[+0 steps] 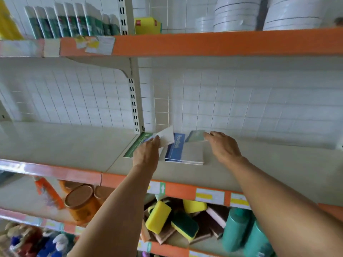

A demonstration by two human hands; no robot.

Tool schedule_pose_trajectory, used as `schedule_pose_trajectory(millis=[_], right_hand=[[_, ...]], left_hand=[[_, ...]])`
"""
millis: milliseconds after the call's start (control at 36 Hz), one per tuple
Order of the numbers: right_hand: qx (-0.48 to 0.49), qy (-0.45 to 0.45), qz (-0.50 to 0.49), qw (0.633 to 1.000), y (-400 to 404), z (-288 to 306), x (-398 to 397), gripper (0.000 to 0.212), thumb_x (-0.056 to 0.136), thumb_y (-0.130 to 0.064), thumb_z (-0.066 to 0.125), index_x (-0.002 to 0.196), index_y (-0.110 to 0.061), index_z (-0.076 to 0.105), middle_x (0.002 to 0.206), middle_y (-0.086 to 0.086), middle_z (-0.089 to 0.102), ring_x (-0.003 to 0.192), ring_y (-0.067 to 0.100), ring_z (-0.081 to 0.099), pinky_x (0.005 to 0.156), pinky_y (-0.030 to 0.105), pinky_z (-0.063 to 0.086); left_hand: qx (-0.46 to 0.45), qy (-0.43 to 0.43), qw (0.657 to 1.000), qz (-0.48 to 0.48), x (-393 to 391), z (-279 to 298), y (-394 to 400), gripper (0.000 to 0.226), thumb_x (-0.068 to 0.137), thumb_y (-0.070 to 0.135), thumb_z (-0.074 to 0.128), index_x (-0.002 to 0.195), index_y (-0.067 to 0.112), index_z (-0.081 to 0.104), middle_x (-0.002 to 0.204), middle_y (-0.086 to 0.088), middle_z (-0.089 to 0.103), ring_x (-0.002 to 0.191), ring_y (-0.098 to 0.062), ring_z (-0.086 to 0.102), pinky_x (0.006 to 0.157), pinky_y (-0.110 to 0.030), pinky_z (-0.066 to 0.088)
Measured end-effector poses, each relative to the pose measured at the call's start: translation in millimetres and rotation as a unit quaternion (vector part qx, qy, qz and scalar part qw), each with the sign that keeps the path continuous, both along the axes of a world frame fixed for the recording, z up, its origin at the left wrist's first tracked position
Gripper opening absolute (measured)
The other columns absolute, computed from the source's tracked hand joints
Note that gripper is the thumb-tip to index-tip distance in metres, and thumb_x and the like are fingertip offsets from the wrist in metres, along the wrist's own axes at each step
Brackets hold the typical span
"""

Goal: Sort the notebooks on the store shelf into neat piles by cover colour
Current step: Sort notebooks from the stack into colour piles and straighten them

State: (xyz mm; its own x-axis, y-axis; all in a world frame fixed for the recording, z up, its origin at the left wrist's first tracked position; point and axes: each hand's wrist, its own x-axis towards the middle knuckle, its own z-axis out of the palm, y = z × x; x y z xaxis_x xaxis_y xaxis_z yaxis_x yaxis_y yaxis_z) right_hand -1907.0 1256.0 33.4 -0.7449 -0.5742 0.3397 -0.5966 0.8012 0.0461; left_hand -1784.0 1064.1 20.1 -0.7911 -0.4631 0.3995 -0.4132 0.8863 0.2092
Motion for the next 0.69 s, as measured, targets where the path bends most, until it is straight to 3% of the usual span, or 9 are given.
schedule_pose_trajectory(millis=[139, 222, 361, 528, 694], right_hand=[[0.0, -0.011, -0.056, 0.998, 1, -3, 1, 0.053, 0.089, -0.004, 0.046, 0.139, -0.022, 0.04, 0.125, 0.005, 0.053, 0.118, 0.025, 0.05, 0.084, 0.031, 0.045], [-0.002, -0.017, -0.088, 0.996, 3, -5, 2, 0.054, 0.092, -0.004, 0.04, 0.143, -0.022, 0.034, 0.132, 0.005, 0.05, 0.12, 0.026, 0.049, 0.088, 0.031, 0.045], [-0.003, -0.02, -0.114, 0.993, 10, -5, 5, 0.058, 0.092, -0.002, 0.036, 0.147, -0.021, 0.03, 0.137, 0.005, 0.048, 0.125, 0.025, 0.047, 0.09, 0.032, 0.045], [-0.033, -0.025, -0.13, 0.991, 18, -2, -2, 0.062, 0.089, 0.004, 0.036, 0.146, -0.02, 0.031, 0.138, 0.006, 0.048, 0.126, 0.025, 0.046, 0.095, 0.033, 0.045], [-0.026, -0.035, -0.117, 0.992, 16, -2, -15, 0.064, 0.09, 0.004, 0.034, 0.149, -0.02, 0.026, 0.144, 0.005, 0.042, 0.131, 0.024, 0.042, 0.098, 0.033, 0.043]], left_hand=[[0.028, -0.004, 0.998, -0.052, -25, -4, 0, 0.037, 0.1, 0.01, 0.034, 0.134, 0.016, 0.047, 0.123, -0.013, 0.06, 0.108, -0.033, 0.058, 0.082, -0.039, 0.045], [0.056, 0.003, 0.995, -0.079, -37, -7, 5, 0.032, 0.1, 0.01, 0.033, 0.124, 0.012, 0.054, 0.115, -0.017, 0.062, 0.106, -0.036, 0.057, 0.083, -0.041, 0.043], [0.069, -0.022, 0.99, -0.119, -55, -12, 16, 0.033, 0.099, 0.011, 0.033, 0.125, 0.011, 0.053, 0.118, -0.016, 0.06, 0.107, -0.034, 0.056, 0.085, -0.041, 0.044], [-0.019, -0.082, 0.988, -0.128, -68, -17, 31, 0.033, 0.097, 0.006, 0.037, 0.126, 0.015, 0.049, 0.122, -0.011, 0.059, 0.11, -0.03, 0.058, 0.086, -0.038, 0.046], [-0.039, -0.131, 0.979, -0.152, -83, -30, 31, 0.033, 0.097, 0.005, 0.041, 0.127, 0.017, 0.048, 0.124, -0.006, 0.057, 0.112, -0.026, 0.058, 0.089, -0.037, 0.048]])
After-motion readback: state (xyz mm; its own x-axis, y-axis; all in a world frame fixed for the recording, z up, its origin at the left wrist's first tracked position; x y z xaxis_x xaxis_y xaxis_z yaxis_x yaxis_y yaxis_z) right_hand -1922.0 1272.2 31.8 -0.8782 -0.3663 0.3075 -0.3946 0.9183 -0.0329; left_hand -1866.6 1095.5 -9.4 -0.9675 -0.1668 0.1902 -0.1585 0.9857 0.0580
